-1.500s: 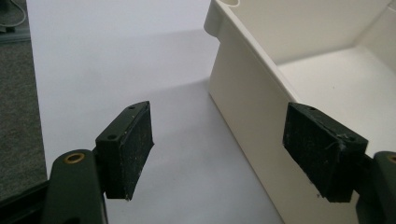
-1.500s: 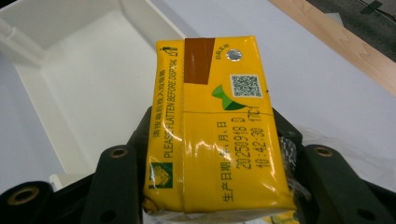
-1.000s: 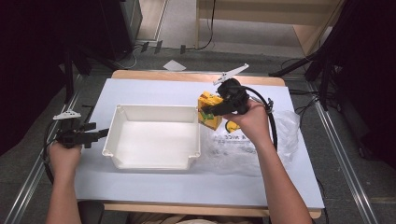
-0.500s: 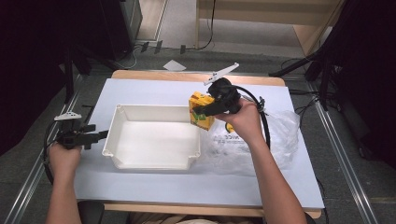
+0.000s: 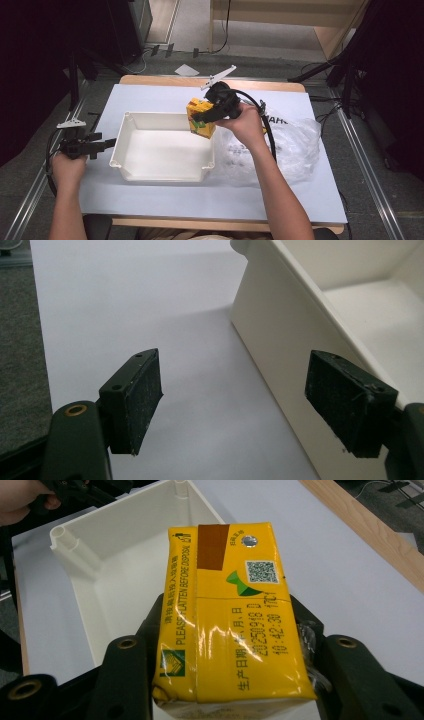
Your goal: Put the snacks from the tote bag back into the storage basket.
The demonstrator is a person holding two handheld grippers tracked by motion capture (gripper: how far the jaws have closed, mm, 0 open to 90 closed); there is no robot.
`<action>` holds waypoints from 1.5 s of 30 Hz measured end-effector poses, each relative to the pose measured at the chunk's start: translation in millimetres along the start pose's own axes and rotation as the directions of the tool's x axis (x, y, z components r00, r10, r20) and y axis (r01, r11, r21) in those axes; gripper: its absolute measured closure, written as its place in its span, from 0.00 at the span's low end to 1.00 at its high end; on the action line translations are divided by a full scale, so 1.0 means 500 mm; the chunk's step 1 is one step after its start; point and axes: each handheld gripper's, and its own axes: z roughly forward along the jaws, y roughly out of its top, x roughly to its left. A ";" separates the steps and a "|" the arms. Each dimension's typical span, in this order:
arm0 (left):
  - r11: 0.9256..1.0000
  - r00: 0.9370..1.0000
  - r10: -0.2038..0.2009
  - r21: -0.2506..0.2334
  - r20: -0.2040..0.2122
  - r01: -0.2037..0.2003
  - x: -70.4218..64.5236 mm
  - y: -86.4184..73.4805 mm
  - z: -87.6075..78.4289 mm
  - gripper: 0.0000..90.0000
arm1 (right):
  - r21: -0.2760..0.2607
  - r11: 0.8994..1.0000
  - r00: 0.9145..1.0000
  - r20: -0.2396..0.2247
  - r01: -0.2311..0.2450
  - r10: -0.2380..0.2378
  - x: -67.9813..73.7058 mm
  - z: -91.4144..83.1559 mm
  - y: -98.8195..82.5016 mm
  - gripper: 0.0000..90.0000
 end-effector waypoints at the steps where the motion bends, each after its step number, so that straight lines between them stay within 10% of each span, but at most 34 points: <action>1: 1.000 1.000 -0.002 0.000 0.003 0.002 0.000 0.001 0.001 0.27 | 0.002 1.000 1.000 0.000 -0.001 0.001 0.001 0.002 0.002 0.58; 45: 1.000 1.000 0.001 -0.001 -0.012 -0.001 0.003 0.007 0.007 0.27 | 0.085 0.995 0.999 0.004 -0.046 0.046 -0.008 0.141 -0.020 0.58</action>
